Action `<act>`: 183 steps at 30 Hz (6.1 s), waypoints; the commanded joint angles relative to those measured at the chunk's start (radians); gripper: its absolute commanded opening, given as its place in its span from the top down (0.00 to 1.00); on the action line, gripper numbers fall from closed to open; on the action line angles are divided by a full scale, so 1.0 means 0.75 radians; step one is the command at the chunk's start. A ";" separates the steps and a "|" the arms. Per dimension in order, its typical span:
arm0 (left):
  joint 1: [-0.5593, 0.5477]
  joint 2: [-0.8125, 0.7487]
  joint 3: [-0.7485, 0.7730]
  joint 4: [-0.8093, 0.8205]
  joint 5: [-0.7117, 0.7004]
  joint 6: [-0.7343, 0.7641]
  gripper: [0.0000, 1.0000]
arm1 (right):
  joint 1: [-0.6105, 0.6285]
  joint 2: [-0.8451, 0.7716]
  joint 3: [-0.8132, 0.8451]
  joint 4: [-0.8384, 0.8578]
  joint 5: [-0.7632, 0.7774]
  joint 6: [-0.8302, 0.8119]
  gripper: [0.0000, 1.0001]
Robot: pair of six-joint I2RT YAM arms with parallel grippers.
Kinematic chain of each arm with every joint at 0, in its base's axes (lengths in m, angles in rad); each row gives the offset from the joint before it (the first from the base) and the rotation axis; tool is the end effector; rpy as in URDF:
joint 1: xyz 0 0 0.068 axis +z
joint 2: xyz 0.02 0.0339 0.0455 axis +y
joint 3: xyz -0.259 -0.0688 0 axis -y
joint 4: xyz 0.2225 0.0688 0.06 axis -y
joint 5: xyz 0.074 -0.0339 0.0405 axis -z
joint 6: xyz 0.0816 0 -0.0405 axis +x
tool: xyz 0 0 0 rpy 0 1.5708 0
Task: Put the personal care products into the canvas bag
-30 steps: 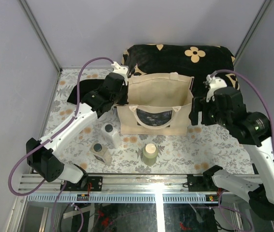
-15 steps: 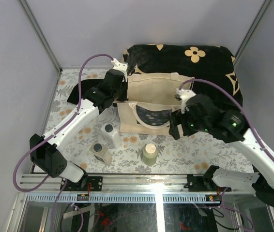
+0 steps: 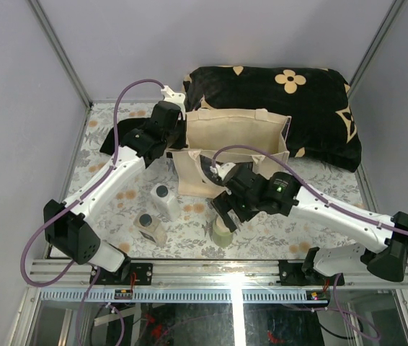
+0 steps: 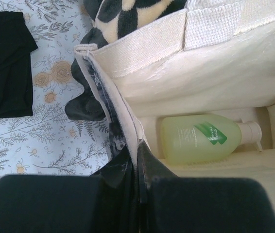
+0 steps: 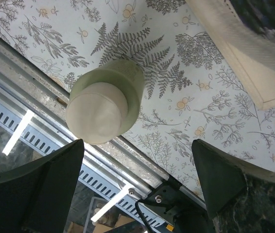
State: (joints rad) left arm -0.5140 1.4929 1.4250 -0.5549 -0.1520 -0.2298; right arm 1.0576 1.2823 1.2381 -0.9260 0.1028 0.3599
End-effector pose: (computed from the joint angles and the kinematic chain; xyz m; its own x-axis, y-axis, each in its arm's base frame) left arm 0.3122 -0.1621 0.3263 -0.5809 0.0694 -0.8110 0.2532 0.9623 -0.0990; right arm 0.1344 0.2215 0.2839 -0.6743 -0.4829 -0.5587 -0.6418 0.7575 0.1198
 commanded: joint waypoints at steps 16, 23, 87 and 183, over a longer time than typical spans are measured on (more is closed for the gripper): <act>0.026 -0.055 0.026 0.089 0.004 0.004 1.00 | 0.124 0.231 -0.101 0.290 -0.090 -0.126 0.01; 0.027 -0.061 0.036 0.080 0.012 0.007 1.00 | 0.124 0.307 -0.089 0.263 -0.117 -0.146 0.15; 0.029 -0.063 -0.044 0.108 0.048 -0.007 1.00 | 0.042 0.255 1.171 0.254 0.893 -0.403 1.00; 0.032 0.139 0.135 0.199 0.123 -0.009 1.00 | -0.109 -0.024 0.222 0.232 0.135 -0.265 0.00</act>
State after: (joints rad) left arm -0.4961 1.5787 1.4776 -0.4557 -0.0277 -0.2626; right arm 0.8894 1.2812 1.4727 -0.8639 0.2428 0.2008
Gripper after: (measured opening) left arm 0.006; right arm 0.994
